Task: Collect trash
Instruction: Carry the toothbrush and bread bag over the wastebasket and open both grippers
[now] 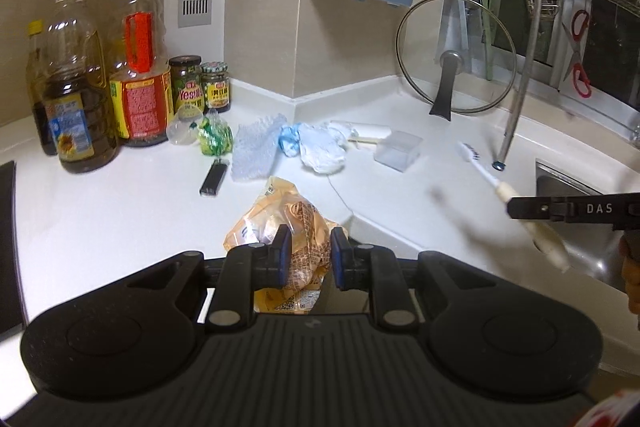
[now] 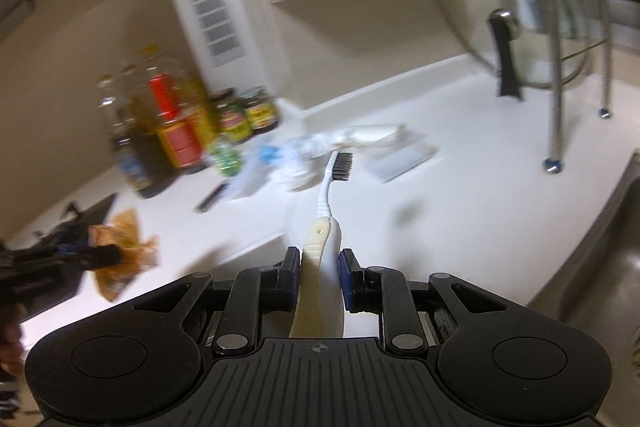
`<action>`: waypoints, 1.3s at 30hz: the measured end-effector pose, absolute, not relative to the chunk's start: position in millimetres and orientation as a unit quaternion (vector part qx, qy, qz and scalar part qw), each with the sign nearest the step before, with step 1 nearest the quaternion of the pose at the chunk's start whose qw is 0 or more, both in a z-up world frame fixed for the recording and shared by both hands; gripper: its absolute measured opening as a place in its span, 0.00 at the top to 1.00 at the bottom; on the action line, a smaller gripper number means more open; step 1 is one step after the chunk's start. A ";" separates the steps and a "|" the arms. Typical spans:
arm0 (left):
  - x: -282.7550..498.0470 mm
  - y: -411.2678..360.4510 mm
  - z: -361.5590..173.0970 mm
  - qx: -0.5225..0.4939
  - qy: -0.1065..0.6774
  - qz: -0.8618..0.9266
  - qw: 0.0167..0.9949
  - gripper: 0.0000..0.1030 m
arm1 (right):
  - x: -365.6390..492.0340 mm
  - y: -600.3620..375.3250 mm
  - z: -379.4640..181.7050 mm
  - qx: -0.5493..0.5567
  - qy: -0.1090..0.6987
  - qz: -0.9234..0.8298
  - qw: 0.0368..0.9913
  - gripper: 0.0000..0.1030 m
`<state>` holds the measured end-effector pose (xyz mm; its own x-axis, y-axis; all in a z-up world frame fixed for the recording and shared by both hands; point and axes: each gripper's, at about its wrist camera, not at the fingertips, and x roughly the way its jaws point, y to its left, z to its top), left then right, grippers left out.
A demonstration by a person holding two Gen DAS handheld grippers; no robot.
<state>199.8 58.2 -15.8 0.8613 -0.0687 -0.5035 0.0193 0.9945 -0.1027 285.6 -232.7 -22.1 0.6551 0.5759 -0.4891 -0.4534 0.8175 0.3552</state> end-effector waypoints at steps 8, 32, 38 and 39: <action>159.1 51.9 -48.7 -0.071 0.307 -0.005 0.949 0.82 | 245.0 -206.0 -39.5 0.115 0.341 0.368 0.858 0.79; 169.7 62.5 -196.6 -0.131 0.445 0.022 0.886 0.81 | 250.6 -145.5 -182.2 0.042 0.487 0.374 0.788 0.79; 181.5 63.0 -217.7 -0.128 0.463 0.021 0.877 0.80 | 260.2 -139.5 -201.2 0.044 0.502 0.361 0.785 0.79; 182.9 63.4 -220.7 -0.129 0.465 0.021 0.875 0.78 | 262.3 -139.8 -203.6 0.045 0.504 0.359 0.784 0.79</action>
<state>182.9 63.4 -220.7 0.5661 -0.0837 -0.8201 -0.1561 0.9660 -0.2063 262.3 -139.8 -203.6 0.2345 0.6080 -0.7585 -0.5177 0.7385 0.4320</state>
